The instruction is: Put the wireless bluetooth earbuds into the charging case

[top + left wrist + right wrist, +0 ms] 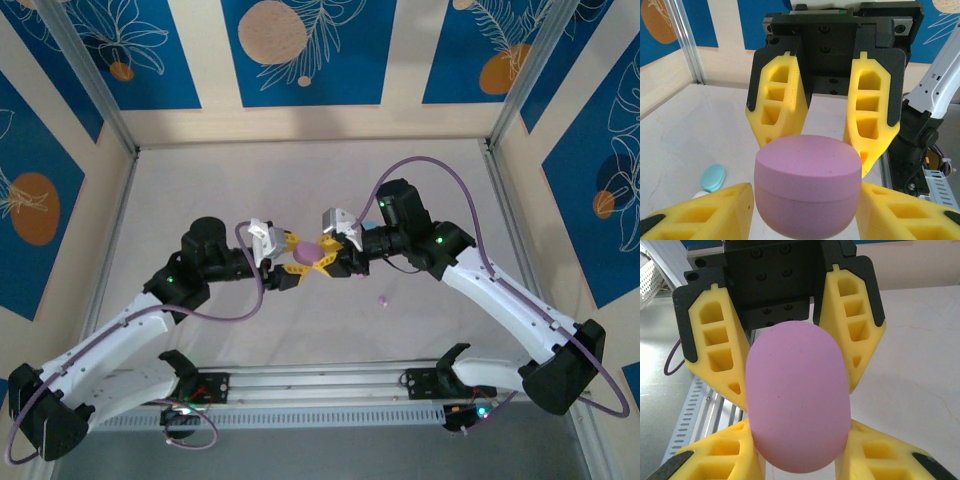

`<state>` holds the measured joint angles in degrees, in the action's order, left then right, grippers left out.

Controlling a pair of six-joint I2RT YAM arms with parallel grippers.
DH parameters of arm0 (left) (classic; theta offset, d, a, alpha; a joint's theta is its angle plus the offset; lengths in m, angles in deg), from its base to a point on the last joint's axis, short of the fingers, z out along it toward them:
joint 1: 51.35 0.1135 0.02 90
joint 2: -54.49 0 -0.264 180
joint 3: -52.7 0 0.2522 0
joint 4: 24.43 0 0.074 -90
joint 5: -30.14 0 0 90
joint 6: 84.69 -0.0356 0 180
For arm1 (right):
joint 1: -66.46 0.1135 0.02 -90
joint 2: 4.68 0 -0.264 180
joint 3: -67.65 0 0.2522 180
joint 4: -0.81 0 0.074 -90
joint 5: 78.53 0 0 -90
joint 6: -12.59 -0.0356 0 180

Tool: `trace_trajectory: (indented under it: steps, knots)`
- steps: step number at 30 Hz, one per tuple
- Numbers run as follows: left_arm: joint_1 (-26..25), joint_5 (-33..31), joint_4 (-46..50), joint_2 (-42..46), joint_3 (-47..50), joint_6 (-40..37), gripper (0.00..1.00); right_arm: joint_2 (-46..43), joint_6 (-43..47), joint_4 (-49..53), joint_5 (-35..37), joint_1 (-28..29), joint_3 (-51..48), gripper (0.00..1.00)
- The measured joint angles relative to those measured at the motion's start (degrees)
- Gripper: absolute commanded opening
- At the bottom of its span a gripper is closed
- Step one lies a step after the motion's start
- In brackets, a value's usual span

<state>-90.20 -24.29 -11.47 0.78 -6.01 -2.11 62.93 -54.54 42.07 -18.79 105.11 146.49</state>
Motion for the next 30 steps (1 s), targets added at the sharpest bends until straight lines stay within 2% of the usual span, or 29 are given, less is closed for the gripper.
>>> trace_trajectory:
  steps: [4,14,20,26,30]
  knots:
    - [0.0,0.02,-0.13,-0.04,-0.02,0.0,0.5,0.09,0.0,0.0,0.0,0.0,0.02,0.31]
    - [-0.02,0.46,-0.26,-0.48,-0.33,0.02,0.51,0.11,0.04,-0.02,0.44,0.44,0.04,0.32]
    - [-0.02,0.68,0.17,-0.79,-0.5,0.48,0.41,0.15,0.26,0.0,1.31,0.48,0.07,0.31]
    - [-0.02,0.85,0.44,-0.85,-0.61,0.37,0.49,0.22,0.7,0.2,1.57,0.66,0.07,0.31]
    - [-0.02,0.85,0.68,-0.9,-0.74,0.42,0.48,0.42,1.14,0.24,1.84,0.76,0.11,0.31]
